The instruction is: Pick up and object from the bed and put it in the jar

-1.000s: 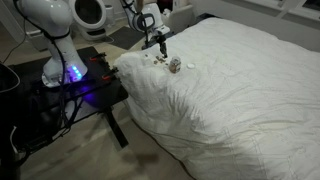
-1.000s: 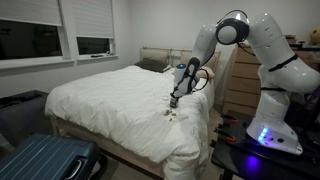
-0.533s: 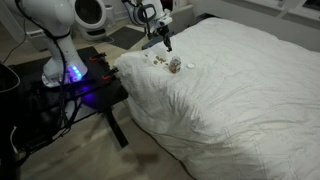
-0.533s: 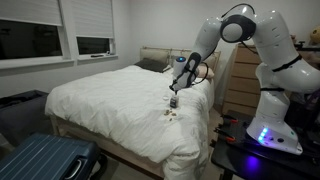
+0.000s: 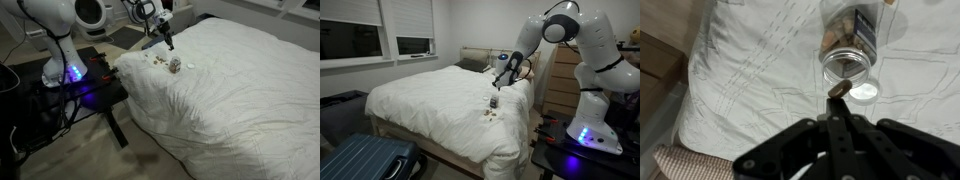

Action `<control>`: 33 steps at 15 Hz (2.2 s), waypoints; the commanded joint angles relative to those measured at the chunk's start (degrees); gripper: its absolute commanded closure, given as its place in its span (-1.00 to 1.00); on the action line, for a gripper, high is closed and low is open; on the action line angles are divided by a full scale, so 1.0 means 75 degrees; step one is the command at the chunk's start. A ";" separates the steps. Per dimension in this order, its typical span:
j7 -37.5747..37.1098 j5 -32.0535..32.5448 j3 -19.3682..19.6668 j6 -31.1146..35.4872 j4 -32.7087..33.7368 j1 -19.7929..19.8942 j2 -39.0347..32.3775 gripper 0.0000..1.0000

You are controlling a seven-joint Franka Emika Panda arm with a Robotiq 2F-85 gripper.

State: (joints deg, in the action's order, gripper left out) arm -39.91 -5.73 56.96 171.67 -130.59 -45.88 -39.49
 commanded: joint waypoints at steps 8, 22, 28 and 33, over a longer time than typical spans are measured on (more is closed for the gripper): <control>-0.0529 -0.0333 0.0340 0.0080 -0.0357 -0.0258 -0.0578 1.00; -0.1311 -0.0823 0.0354 0.0309 0.0064 -0.0180 -0.1567 1.00; -0.1274 -0.0859 0.0207 0.0346 0.0438 0.0088 -0.1784 1.00; -0.1280 -0.0863 0.0139 0.0326 0.0767 0.0260 -0.1956 1.00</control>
State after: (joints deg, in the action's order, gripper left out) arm -49.02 -10.77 58.71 173.21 -126.90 -45.21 -52.85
